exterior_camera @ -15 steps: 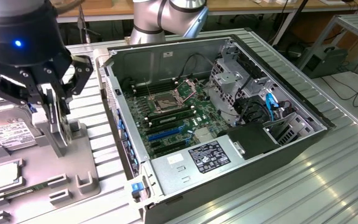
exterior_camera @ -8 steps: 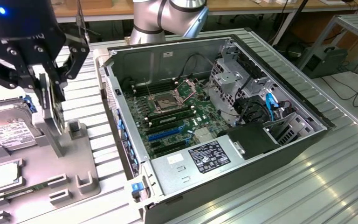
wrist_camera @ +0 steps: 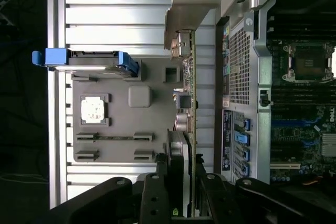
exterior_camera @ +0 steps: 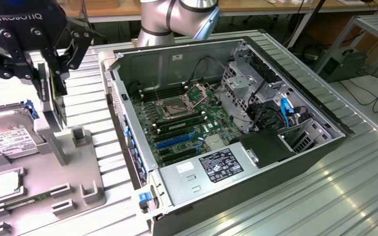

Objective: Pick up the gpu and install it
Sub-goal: 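Pick up the gpu and move the gpu toward the slot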

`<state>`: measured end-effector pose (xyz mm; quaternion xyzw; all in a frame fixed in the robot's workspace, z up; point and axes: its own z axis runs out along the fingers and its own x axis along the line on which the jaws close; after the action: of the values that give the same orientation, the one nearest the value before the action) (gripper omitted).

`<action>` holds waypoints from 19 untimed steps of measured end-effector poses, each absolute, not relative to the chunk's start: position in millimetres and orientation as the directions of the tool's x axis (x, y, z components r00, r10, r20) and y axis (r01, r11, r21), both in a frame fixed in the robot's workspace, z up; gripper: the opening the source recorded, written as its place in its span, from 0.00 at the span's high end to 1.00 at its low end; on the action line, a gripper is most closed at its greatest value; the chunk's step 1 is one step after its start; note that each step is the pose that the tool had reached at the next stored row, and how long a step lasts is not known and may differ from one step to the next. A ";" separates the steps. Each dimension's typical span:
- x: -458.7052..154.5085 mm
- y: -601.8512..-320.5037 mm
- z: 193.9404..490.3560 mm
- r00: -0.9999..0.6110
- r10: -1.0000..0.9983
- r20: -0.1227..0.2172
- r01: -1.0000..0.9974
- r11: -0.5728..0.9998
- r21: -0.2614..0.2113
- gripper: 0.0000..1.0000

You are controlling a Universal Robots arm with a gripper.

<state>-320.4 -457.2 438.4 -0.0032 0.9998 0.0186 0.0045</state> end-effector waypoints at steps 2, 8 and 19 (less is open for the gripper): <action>-316.0 -456.8 438.3 -1.000 -0.006 -0.010 -0.006 0.999 0.037 0.72; -294.1 -455.8 438.3 -1.000 -0.006 -0.013 -0.007 0.999 0.037 0.72; -257.7 -453.8 438.4 -1.000 -0.006 -0.016 -0.007 0.999 0.037 0.72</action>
<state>-257.7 -453.8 438.4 -0.0032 0.9998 0.0186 0.0077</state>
